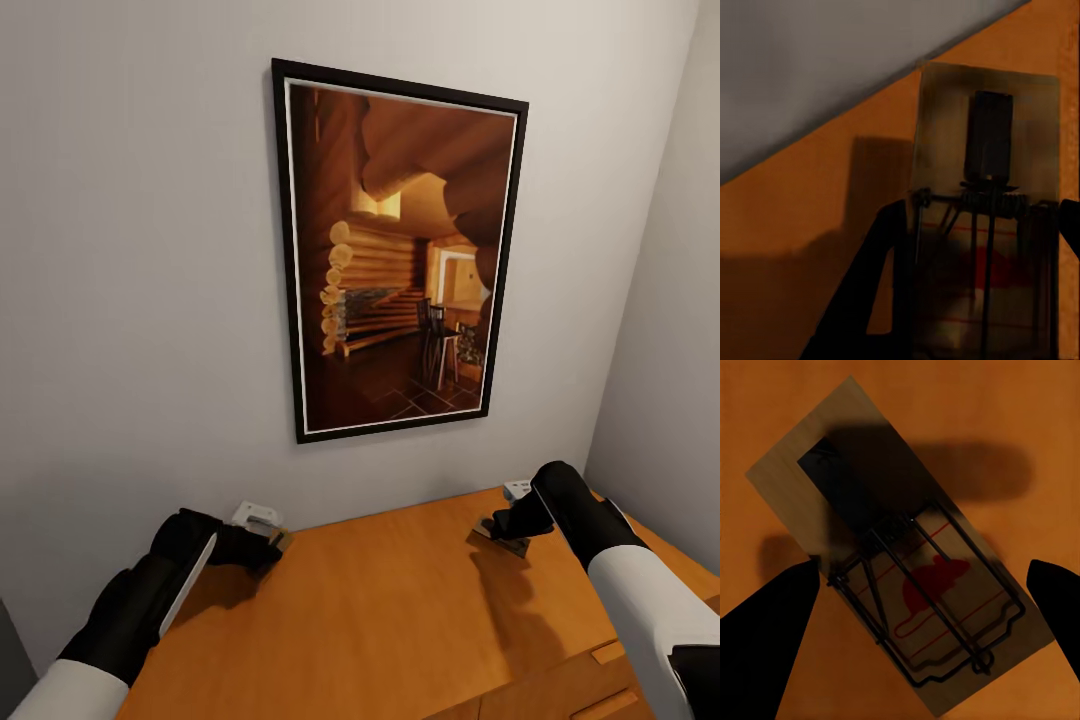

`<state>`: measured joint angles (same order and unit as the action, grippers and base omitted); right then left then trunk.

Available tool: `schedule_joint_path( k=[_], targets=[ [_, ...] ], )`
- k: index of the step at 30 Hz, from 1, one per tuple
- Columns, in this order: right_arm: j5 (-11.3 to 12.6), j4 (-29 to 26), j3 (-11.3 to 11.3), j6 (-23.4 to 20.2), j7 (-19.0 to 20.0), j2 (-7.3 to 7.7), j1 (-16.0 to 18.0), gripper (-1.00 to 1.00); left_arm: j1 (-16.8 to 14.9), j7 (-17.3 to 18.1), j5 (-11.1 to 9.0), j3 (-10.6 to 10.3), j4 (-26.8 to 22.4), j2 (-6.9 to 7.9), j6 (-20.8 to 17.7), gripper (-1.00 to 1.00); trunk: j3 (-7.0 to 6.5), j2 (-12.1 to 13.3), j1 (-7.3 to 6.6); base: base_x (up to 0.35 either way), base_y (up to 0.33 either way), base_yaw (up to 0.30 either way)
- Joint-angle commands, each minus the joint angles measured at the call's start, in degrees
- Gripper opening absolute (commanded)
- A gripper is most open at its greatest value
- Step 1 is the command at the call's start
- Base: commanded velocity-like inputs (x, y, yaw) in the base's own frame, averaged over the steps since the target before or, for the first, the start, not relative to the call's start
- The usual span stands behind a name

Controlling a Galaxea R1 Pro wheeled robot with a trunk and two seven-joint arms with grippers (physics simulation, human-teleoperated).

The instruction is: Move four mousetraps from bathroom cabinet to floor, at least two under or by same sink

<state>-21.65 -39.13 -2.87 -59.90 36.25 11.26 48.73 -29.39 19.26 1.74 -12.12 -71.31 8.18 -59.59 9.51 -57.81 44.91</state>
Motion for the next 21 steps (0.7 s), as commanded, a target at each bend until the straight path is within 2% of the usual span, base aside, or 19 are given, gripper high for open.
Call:
schedule_joint_path(
  k=[1, 5, 15, 21],
  targets=[
    [-0.59, -0.06, -0.21, -0.10, 0.58, 0.03, 0.05, -1.00, -0.05, 0.27, 0.47, -0.09, -1.01, -0.26, -0.26, -1.00, 0.09, -0.06, 0.01, 0.000, 0.000, 0.000],
    [-0.59, -0.06, -0.21, -0.10, 0.58, -0.06, 0.05, -1.00, -0.05, 0.26, 0.46, -0.06, -2.02, -0.75, -0.40, -1.00, 0.09, -0.06, 0.01, 0.000, 0.000, 0.000],
    [-0.59, -0.06, -0.21, -0.10, 0.58, -0.01, 0.05, -1.00, -0.05, 0.25, 0.46, 0.12, -1.79, -0.88, -0.41, -1.00, 0.09, -0.06, 0.01, -0.007, 0.000, 0.000],
    [-0.59, -0.06, -0.21, -0.10, 0.58, -0.09, 0.05, -1.00, -0.05, 0.25, 0.46, 0.24, -1.66, -0.88, -0.41, -1.00, 0.09, -0.06, 0.01, -0.219, 0.000, 0.000]
  ],
)
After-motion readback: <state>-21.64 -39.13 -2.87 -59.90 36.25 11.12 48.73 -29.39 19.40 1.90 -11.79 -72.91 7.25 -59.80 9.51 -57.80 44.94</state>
